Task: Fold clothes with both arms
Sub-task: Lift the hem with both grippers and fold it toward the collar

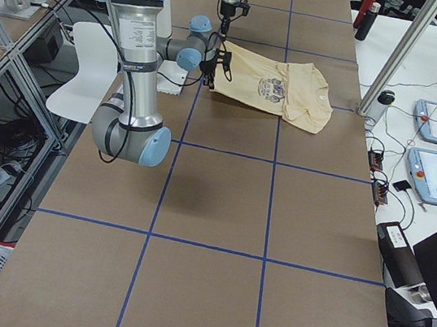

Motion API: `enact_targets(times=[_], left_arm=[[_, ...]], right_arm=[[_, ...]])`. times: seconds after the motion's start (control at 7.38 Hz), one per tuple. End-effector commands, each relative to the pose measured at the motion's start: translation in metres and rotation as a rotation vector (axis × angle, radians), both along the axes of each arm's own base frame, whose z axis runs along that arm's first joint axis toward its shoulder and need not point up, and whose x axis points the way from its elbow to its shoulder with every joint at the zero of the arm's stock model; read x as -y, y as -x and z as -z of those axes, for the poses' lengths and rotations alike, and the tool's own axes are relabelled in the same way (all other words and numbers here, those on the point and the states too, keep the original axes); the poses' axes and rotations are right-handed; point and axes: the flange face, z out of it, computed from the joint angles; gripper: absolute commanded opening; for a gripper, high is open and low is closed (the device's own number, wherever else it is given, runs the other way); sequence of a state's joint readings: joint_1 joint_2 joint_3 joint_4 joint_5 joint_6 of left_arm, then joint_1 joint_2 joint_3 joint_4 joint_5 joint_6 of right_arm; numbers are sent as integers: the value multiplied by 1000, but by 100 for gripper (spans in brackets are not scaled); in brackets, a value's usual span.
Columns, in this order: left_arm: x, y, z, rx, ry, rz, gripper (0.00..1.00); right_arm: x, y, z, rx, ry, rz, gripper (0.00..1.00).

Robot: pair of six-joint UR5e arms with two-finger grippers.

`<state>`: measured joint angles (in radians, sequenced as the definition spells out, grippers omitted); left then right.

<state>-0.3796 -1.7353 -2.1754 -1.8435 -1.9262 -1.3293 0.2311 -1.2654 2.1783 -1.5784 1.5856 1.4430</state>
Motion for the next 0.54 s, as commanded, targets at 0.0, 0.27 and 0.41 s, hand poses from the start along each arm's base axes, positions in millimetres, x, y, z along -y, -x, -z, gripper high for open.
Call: enact_targets(times=[0.0, 0.27, 0.41], left_arm=[[-34, 59, 60, -71, 33, -90, 0], [-58, 101, 93, -98, 49, -139, 0], [-57, 99, 93, -96, 50, -141, 0]], right_arm=[[-34, -67, 43, 34, 48, 89, 0], [-65, -101, 64, 47, 53, 156, 0], [-66, -98, 64, 46, 53, 157, 0]])
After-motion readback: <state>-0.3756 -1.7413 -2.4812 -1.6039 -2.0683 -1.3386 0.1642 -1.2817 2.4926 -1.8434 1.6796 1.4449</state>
